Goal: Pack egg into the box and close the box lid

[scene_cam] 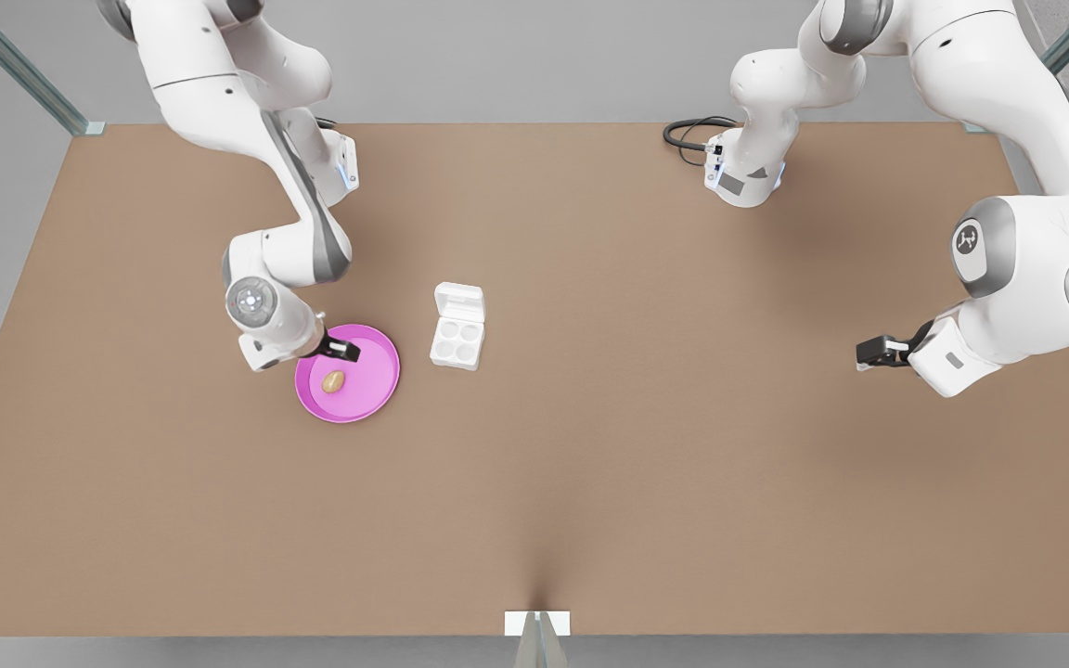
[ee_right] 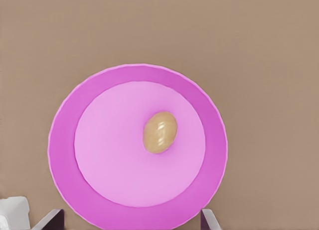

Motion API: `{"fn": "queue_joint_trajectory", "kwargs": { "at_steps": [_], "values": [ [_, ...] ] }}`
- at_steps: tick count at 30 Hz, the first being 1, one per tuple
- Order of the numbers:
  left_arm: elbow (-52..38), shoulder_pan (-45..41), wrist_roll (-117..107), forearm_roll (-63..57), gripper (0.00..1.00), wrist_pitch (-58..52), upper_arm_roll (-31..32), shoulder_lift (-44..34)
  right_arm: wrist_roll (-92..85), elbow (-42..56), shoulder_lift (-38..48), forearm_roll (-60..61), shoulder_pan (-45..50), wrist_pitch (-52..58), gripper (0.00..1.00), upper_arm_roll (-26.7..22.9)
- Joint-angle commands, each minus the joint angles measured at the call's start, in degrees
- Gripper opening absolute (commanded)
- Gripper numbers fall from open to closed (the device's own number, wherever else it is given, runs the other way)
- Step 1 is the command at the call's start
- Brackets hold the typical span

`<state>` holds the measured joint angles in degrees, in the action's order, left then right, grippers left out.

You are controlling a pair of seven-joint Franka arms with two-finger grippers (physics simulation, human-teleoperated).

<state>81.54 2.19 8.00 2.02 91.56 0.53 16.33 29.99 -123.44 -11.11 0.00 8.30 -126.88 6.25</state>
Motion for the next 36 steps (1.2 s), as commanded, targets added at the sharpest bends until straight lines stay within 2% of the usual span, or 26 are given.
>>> {"fn": "queue_joint_trajectory", "kwargs": {
  "at_steps": [1, 8, 14, 24, 36],
  "values": [
    [-0.06, 0.01, -0.97, -0.09, 1.00, -0.51, 0.00, 0.02, 30.12, 0.04, -0.49, 0.00, -0.65, -5.58, 1.00, 0.17],
    [-0.06, 0.10, -1.06, -0.17, 1.00, -2.97, 0.00, 0.02, 39.88, -0.05, -4.18, 0.09, -1.71, -8.39, 1.00, 0.17],
    [-0.06, 0.01, -1.32, -0.17, 1.00, -4.02, 0.00, -0.07, 39.97, -4.97, -8.58, 0.09, -1.71, -18.41, 1.00, 0.17],
    [-0.15, -0.08, -1.32, -0.17, 1.00, -5.52, 0.00, -0.24, 41.91, -5.41, -8.84, 0.00, -1.53, -18.32, 1.00, 0.26],
    [-0.94, -0.26, -1.32, -0.17, 1.00, -6.31, 0.00, -0.24, 44.63, -4.53, -13.76, 0.09, -0.83, -23.07, 1.00, 0.17]
  ]
}}
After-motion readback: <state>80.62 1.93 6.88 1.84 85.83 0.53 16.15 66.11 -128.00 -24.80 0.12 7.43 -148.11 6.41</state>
